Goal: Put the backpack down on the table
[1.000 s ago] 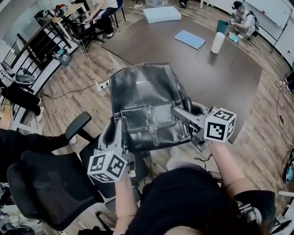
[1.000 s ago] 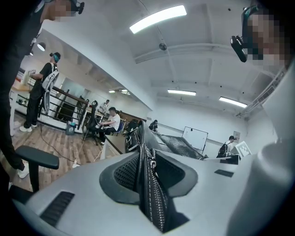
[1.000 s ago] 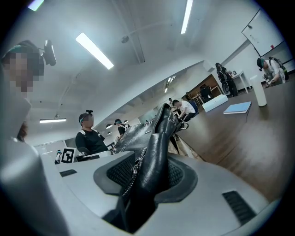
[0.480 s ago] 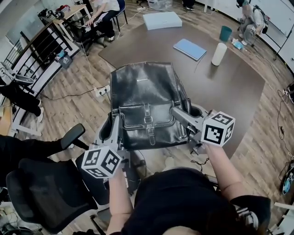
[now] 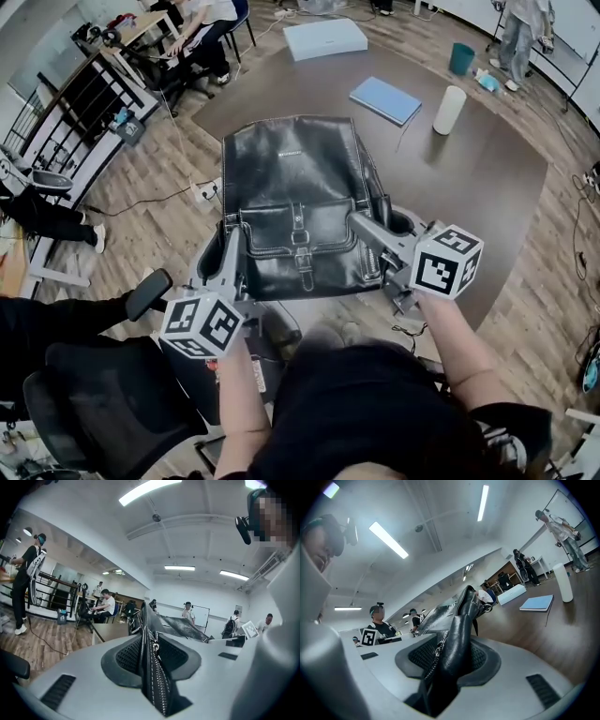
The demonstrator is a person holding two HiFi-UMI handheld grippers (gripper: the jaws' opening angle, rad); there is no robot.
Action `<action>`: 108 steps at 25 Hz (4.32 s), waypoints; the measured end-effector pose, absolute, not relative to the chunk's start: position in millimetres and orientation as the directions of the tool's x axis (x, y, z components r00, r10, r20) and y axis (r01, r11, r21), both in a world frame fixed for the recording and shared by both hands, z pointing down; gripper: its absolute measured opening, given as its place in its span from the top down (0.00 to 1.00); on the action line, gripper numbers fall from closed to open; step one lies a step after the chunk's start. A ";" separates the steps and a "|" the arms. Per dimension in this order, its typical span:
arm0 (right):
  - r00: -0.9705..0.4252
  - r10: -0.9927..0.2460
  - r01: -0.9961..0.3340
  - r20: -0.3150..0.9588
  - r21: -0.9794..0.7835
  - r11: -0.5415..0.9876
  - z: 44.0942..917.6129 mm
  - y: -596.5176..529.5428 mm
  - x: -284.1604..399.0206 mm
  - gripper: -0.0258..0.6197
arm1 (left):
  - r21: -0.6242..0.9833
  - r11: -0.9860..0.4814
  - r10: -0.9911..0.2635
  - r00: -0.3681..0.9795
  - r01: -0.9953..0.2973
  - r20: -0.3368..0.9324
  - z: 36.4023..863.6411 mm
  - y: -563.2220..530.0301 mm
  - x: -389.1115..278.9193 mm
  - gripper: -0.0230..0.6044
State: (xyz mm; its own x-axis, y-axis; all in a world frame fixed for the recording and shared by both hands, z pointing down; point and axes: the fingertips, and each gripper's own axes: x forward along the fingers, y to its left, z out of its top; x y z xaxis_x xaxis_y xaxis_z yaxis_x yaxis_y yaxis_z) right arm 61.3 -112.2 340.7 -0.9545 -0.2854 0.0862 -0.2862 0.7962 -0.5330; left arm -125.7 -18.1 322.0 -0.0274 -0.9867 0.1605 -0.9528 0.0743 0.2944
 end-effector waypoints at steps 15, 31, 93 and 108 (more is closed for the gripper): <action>-0.903 -0.409 -0.417 0.132 -0.499 0.760 361.1 -183.3 -9.8 0.71 | 0.334 -0.047 -0.983 0.103 -0.941 0.151 353.0 -115.0 -207.6 0.78; -0.873 -0.469 -0.475 0.137 -0.462 0.749 362.0 -279.0 -141.0 0.71 | 0.347 -0.117 -0.980 0.165 -0.931 0.114 356.2 -220.8 -343.1 0.78; -0.748 -0.532 -0.659 0.396 -0.537 0.527 505.2 -478.4 -107.0 0.65 | 0.348 -0.084 -0.878 0.235 -0.934 0.418 473.7 -446.4 -316.6 0.75; -0.646 -0.602 -0.762 0.470 -0.449 0.467 507.7 -481.7 -95.7 0.48 | 0.209 -0.058 -0.889 0.146 -0.976 0.433 468.6 -447.1 -316.6 0.56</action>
